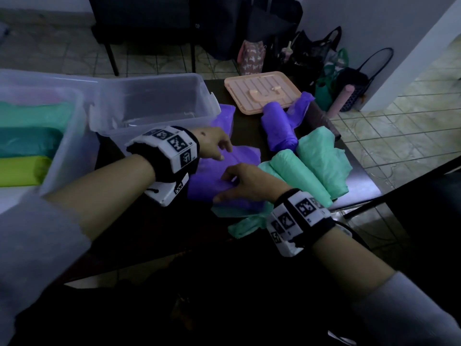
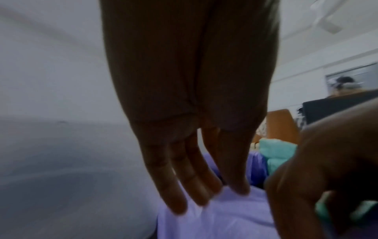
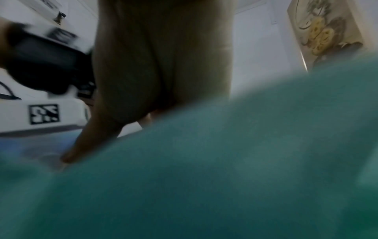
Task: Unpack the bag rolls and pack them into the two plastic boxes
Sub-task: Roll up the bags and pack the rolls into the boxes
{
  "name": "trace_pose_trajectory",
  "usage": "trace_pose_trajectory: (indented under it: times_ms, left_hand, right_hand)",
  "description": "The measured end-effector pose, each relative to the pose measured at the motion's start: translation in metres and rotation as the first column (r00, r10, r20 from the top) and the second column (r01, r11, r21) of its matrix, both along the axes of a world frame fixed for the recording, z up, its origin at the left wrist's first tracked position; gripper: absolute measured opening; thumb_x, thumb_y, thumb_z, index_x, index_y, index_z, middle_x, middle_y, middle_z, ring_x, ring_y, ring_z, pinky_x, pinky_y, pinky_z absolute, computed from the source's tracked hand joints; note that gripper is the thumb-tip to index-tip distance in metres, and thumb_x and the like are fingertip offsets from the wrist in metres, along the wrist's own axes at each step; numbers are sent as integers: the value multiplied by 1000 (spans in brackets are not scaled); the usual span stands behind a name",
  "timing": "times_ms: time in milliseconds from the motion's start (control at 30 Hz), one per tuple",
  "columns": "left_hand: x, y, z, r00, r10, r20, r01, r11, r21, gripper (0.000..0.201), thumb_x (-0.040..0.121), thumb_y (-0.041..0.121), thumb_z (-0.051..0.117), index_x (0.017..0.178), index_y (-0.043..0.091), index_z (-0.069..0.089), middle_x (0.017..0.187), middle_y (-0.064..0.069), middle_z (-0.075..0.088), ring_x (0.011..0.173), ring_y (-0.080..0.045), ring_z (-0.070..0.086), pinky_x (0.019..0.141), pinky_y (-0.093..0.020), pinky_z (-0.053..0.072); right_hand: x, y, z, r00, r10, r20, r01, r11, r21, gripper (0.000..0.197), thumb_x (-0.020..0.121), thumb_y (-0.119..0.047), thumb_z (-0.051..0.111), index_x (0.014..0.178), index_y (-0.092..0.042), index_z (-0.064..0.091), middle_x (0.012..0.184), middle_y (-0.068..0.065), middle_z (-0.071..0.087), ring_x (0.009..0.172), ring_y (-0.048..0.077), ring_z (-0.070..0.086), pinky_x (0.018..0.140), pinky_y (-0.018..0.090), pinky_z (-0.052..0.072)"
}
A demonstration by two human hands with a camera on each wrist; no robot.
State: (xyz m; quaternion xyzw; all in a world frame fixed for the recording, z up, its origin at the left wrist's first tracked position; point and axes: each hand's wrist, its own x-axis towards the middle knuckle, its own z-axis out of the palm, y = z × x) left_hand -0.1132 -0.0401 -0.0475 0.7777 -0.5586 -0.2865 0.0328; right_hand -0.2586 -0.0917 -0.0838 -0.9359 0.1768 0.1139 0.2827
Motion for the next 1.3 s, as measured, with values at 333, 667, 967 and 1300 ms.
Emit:
trace_pose_trajectory:
  times_ms: [333, 667, 967, 1300]
  left_hand:
    - [-15, 44, -1, 1000, 19, -13, -19, 1000, -25, 55, 65, 14, 84, 116, 13, 65, 112, -5, 67, 105, -18, 61, 85, -22, 46]
    - [-14, 39, -3, 999, -3, 48, 0, 998, 70, 58, 65, 15, 83, 119, 14, 61, 117, -2, 64, 108, -18, 58, 85, -21, 43]
    - [-10, 44, -2, 994, -93, -51, 104, 948, 302, 48, 83, 33, 67, 128, 18, 56, 109, 3, 60, 98, -14, 53, 94, -27, 43]
    - [-12, 55, -12, 992, 70, -105, -73, 997, -27, 45, 76, 22, 76, 116, 11, 60, 110, -1, 60, 100, -12, 54, 81, -17, 38]
  right_hand:
    - [10, -19, 0, 996, -88, 20, 86, 993, 78, 40, 81, -36, 71, 107, -7, 59, 95, 2, 54, 86, 14, 49, 64, 13, 36]
    - [-10, 24, -4, 998, 2, 70, 25, 926, -376, 64, 73, -41, 74, 118, -4, 47, 118, 15, 47, 110, 31, 45, 90, 40, 36]
    - [-9, 20, 9, 998, 51, -44, -58, 982, -180, 55, 85, -34, 66, 131, -10, 50, 130, 11, 53, 118, 25, 49, 90, 24, 33]
    - [1, -5, 20, 979, -15, -204, 19, 1000, 19, 28, 93, -42, 52, 84, -15, 57, 86, 1, 53, 83, 18, 48, 72, 25, 34]
